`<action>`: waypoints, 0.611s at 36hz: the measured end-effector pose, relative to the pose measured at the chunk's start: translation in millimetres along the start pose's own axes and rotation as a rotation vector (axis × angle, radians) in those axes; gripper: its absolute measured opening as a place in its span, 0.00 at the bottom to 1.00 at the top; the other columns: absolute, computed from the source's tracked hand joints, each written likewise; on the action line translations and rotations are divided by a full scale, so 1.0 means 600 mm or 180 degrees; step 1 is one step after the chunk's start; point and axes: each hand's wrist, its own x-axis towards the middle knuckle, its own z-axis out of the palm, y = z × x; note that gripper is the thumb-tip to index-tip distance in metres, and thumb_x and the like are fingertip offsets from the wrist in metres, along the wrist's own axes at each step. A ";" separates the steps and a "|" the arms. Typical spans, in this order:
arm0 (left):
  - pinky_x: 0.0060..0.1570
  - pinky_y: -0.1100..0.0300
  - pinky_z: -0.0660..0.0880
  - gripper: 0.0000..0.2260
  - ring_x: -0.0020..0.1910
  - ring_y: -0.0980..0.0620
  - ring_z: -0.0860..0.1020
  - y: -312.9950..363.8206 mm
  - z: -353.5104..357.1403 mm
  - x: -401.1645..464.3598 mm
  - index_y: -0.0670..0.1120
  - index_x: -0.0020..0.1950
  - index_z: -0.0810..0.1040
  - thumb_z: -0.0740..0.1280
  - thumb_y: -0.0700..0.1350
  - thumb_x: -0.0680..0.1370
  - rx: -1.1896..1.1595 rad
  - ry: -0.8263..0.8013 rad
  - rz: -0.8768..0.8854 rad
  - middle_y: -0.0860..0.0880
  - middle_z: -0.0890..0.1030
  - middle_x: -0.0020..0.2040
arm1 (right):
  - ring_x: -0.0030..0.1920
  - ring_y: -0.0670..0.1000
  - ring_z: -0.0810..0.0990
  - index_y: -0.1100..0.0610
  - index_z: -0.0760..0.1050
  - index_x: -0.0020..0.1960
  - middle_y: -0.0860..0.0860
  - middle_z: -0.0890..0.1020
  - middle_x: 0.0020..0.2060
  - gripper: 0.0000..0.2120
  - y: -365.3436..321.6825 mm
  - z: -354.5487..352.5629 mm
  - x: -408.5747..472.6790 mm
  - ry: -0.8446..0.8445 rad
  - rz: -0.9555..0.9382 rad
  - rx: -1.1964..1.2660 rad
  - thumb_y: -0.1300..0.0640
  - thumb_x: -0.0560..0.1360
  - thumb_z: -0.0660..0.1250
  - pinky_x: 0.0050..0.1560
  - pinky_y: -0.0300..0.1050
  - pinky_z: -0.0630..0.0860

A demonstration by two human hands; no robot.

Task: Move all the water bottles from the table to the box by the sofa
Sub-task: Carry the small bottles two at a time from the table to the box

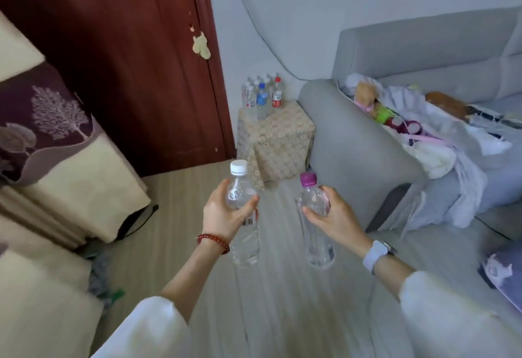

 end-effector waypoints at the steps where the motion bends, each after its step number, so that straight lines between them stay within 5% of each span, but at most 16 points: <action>1: 0.58 0.54 0.74 0.31 0.55 0.53 0.77 0.004 0.014 0.038 0.50 0.60 0.73 0.69 0.65 0.63 -0.0006 0.0012 0.0003 0.51 0.80 0.55 | 0.37 0.50 0.73 0.56 0.71 0.54 0.52 0.76 0.41 0.18 0.004 -0.004 0.037 -0.0017 0.0006 0.0040 0.51 0.69 0.72 0.41 0.46 0.70; 6: 0.58 0.56 0.73 0.31 0.56 0.53 0.76 0.025 0.078 0.228 0.49 0.60 0.73 0.70 0.64 0.63 -0.0019 -0.0047 0.0007 0.51 0.79 0.55 | 0.37 0.42 0.73 0.49 0.68 0.50 0.49 0.76 0.41 0.15 0.036 -0.008 0.235 -0.0092 0.0066 0.0206 0.51 0.69 0.72 0.42 0.45 0.70; 11: 0.54 0.54 0.74 0.24 0.52 0.52 0.77 0.009 0.155 0.436 0.50 0.54 0.74 0.72 0.61 0.65 0.0093 -0.0036 0.0142 0.52 0.80 0.50 | 0.44 0.53 0.78 0.53 0.70 0.52 0.54 0.79 0.46 0.17 0.074 0.008 0.450 -0.0153 0.0127 0.0194 0.49 0.69 0.71 0.48 0.52 0.75; 15: 0.57 0.51 0.74 0.34 0.55 0.50 0.77 0.008 0.212 0.617 0.47 0.59 0.73 0.71 0.66 0.61 0.0090 -0.0131 -0.0041 0.49 0.80 0.55 | 0.50 0.53 0.79 0.54 0.68 0.58 0.52 0.79 0.51 0.22 0.091 0.015 0.642 -0.0274 0.0162 0.0147 0.49 0.69 0.71 0.53 0.53 0.76; 22: 0.60 0.57 0.71 0.36 0.59 0.51 0.73 0.060 0.299 0.881 0.46 0.64 0.69 0.78 0.54 0.61 -0.0057 -0.0327 -0.0205 0.49 0.76 0.59 | 0.51 0.51 0.77 0.54 0.68 0.59 0.50 0.78 0.51 0.22 0.097 -0.009 0.917 -0.0321 0.0308 0.0270 0.51 0.69 0.71 0.53 0.45 0.74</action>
